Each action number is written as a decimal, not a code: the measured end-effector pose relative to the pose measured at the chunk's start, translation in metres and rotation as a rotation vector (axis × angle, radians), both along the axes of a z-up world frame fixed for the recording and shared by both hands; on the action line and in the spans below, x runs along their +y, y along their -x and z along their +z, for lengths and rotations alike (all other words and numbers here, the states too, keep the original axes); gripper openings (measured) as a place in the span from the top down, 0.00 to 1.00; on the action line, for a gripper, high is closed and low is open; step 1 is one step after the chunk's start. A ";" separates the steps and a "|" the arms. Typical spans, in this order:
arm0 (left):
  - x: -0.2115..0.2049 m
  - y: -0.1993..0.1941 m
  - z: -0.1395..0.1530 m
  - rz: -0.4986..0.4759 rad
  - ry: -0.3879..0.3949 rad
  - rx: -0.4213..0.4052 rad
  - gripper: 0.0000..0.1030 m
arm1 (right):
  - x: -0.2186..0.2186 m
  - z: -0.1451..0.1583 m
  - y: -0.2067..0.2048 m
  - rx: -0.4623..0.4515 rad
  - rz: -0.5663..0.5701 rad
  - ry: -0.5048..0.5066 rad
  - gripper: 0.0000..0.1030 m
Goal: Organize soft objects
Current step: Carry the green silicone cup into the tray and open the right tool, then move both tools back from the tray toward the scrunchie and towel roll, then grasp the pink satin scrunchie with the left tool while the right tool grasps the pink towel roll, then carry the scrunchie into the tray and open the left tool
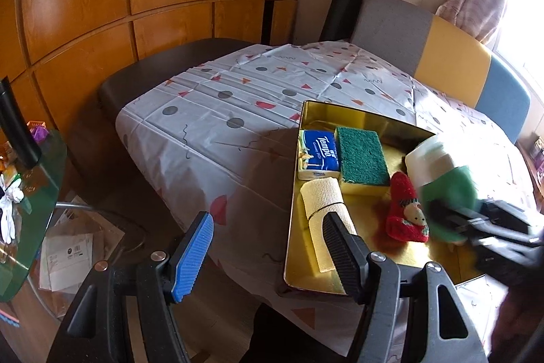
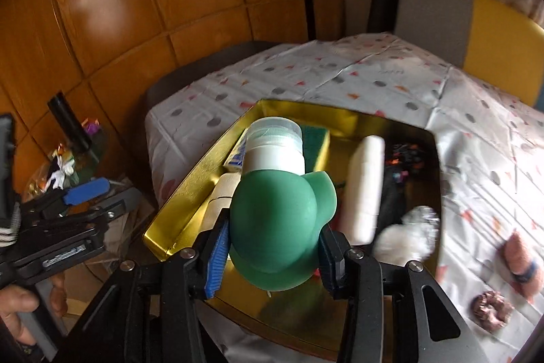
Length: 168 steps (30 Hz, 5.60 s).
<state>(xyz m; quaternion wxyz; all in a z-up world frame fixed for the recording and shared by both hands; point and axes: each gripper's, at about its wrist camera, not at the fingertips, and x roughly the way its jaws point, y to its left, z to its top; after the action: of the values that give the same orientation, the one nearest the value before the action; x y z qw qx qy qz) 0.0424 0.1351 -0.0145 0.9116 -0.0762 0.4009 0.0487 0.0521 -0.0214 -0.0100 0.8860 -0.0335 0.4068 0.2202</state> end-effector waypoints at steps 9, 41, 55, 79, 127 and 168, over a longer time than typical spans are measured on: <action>0.003 0.003 0.003 0.003 -0.010 -0.016 0.34 | 0.030 -0.048 -0.029 0.104 -0.024 0.100 0.43; -0.032 0.013 0.024 -0.091 -0.075 -0.065 0.34 | -0.045 0.019 0.024 -0.134 -0.175 0.053 0.39; -0.100 0.007 0.037 -0.289 -0.144 -0.104 0.34 | -0.153 0.036 0.048 -0.176 -0.403 0.080 0.36; -0.360 -0.018 -0.001 -0.996 -0.278 0.009 0.19 | -0.377 0.010 0.108 -0.092 -0.938 -0.042 0.31; -0.281 -0.016 0.016 -0.792 0.009 0.016 0.81 | -0.316 -0.051 -0.060 0.177 -0.285 0.423 0.26; -0.178 0.003 0.027 -0.551 -0.010 -0.047 0.81 | -0.266 -0.076 0.005 0.182 -0.455 0.269 0.54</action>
<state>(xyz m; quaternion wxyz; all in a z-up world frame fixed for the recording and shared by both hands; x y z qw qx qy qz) 0.0398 -0.0428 0.0124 0.9000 0.0392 0.3849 -0.2010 0.0473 -0.2872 -0.0861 0.8600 -0.0385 0.5074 -0.0384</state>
